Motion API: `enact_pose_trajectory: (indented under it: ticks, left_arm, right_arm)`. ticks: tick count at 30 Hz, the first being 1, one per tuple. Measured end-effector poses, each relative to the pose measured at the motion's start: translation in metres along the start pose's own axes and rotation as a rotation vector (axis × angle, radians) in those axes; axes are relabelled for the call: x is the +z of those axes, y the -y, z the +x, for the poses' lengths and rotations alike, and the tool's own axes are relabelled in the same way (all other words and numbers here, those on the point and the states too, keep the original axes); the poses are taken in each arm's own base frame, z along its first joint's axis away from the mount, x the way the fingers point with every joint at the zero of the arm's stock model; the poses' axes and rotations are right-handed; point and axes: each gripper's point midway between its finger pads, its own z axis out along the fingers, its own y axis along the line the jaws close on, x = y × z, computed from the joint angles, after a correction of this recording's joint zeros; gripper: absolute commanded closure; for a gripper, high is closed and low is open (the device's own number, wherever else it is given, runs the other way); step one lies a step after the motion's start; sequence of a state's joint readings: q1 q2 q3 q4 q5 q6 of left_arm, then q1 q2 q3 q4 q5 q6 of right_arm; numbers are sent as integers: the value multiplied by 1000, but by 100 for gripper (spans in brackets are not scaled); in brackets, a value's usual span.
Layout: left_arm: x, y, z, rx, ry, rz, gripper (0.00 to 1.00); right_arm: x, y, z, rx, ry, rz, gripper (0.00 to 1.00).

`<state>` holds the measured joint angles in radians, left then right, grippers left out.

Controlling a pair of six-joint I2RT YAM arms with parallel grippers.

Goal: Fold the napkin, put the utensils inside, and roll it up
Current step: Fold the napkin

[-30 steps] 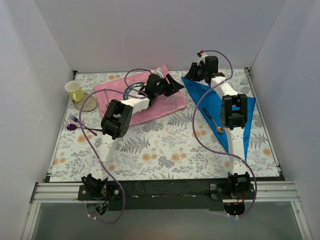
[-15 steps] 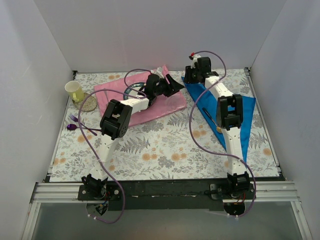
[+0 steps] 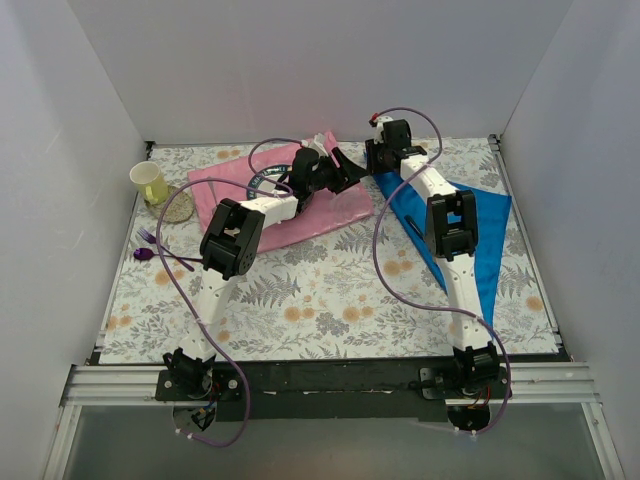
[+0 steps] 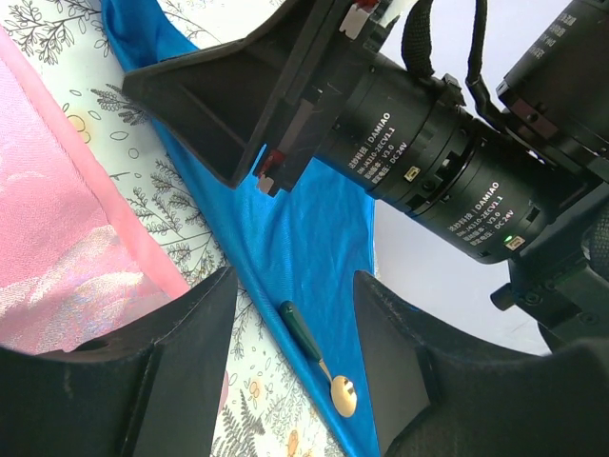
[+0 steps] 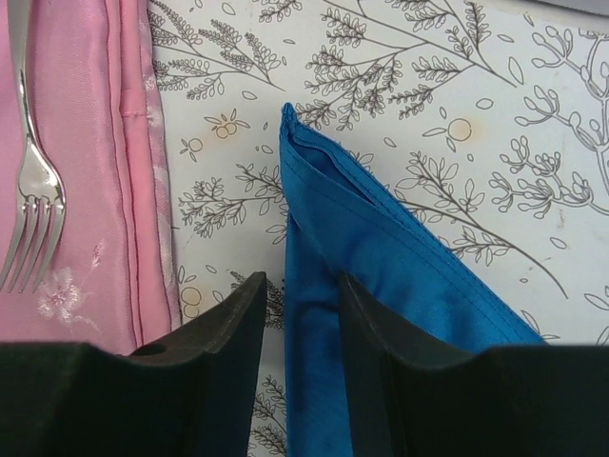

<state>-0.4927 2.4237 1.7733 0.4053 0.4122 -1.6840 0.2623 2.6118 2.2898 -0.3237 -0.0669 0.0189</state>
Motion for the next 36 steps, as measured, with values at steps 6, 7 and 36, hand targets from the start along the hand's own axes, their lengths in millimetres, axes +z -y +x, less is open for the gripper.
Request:
enact_pose_trajectory:
  ticks: [6, 7, 36]
  left_arm:
    - [0, 1, 0, -8, -2, 1, 48]
    - [0, 1, 1, -8, -3, 2, 48]
    - [-6, 3, 9, -53, -38, 4, 49]
  right_arm:
    - [0, 2, 2, -70, -11, 66, 67]
    - [1, -1, 2, -79, -11, 67, 67]
    - [3, -17, -4, -266, 13, 133, 73]
